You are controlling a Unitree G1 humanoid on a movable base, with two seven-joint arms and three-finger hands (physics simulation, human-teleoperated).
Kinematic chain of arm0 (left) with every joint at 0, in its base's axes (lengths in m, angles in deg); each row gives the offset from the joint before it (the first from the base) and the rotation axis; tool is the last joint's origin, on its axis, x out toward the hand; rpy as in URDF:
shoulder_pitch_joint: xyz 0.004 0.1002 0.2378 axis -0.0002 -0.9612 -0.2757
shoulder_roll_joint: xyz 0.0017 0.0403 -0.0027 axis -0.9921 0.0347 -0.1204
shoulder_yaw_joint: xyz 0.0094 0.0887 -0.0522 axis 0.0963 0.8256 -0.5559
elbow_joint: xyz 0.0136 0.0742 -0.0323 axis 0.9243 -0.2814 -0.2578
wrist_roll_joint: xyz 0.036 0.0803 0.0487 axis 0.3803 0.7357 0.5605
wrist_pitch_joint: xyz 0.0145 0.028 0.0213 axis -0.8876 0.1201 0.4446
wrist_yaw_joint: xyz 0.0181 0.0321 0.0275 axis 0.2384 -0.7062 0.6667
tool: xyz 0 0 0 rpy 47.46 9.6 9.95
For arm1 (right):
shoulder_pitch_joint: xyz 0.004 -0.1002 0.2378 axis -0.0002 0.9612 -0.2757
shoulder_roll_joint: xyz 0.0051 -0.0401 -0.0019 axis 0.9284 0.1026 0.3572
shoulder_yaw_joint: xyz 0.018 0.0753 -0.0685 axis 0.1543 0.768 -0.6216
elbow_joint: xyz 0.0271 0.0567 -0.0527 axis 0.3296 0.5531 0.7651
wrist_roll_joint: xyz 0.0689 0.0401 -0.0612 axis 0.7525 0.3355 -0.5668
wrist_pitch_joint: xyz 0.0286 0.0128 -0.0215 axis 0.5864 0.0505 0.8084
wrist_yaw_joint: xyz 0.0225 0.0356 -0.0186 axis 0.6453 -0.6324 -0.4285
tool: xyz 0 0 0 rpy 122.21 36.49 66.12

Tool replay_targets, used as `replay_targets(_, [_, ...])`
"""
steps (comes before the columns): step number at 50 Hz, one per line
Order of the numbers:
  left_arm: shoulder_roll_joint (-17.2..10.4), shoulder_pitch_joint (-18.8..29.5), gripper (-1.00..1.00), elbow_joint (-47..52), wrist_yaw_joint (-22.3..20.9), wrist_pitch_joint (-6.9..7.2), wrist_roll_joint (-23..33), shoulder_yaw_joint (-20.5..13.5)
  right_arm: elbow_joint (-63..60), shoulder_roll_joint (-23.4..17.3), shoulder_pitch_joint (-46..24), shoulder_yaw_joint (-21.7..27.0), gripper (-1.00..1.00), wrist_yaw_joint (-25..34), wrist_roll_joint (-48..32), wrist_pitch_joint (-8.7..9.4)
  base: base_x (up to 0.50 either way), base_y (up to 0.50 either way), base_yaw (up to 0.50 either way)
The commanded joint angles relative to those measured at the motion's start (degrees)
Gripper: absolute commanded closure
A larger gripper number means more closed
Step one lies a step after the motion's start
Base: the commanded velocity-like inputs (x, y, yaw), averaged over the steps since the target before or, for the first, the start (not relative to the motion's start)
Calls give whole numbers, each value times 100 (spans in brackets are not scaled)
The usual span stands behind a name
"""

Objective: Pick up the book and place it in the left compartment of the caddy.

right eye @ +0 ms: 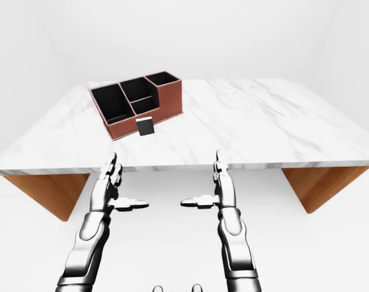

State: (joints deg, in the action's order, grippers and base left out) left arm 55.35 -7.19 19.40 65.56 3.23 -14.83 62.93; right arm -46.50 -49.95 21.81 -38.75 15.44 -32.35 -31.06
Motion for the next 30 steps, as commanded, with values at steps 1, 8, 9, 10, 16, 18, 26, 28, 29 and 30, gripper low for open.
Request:
replay_targets(1, [-60, 62, -100, -10, -123, 74, -89, -136, -50, -59, 9, 120, -100, 152, 77, 65, 0, 0, 0])
replay_targets(8, [-76, 108, -100, 40, -138, 191, -124, -169, -202, -43, -27, 109, -100, 168, 97, 198, 0, 0, 0])
replay_targets(9, [-82, 140, -100, 34, -145, 220, -138, -181, -209, -35, -65, 103, -100, 148, 90, 239, 0, 0, 0])
replay_targets(10, [-87, 169, -100, 31, -147, 244, -142, -186, -225, -27, -103, 93, -100, 131, 87, 284, 0, 0, 0])
replay_targets(16, [-204, 593, -100, 57, -164, 493, -221, -328, -629, -60, -508, 84, -100, 49, 74, 498, 0, 0, 0])
replay_targets(18, [-253, 787, -100, -1, -157, 493, -263, -389, -787, -73, -634, 122, -100, 38, 131, 498, 0, 0, 0])
replay_targets(26, [-460, 1567, -100, 82, -118, 493, -380, -501, -987, -257, -1540, 251, -100, 33, 151, 498, 0, 0, 0])
replay_targets(28, [-490, 1655, -100, 127, -115, 493, -401, -523, -1014, -269, -1613, 232, -100, 37, 129, 498, 0, 0, 0])
replay_targets(29, [-491, 1657, -100, 128, -115, 493, -402, -524, -1015, -269, -1615, 231, -100, 38, 128, 498, 0, 0, 0])
replay_targets(30, [-511, 1712, -100, 249, -101, 493, -438, -550, -1100, -263, -1625, 195, -100, 54, 110, 498, 0, 0, 0])
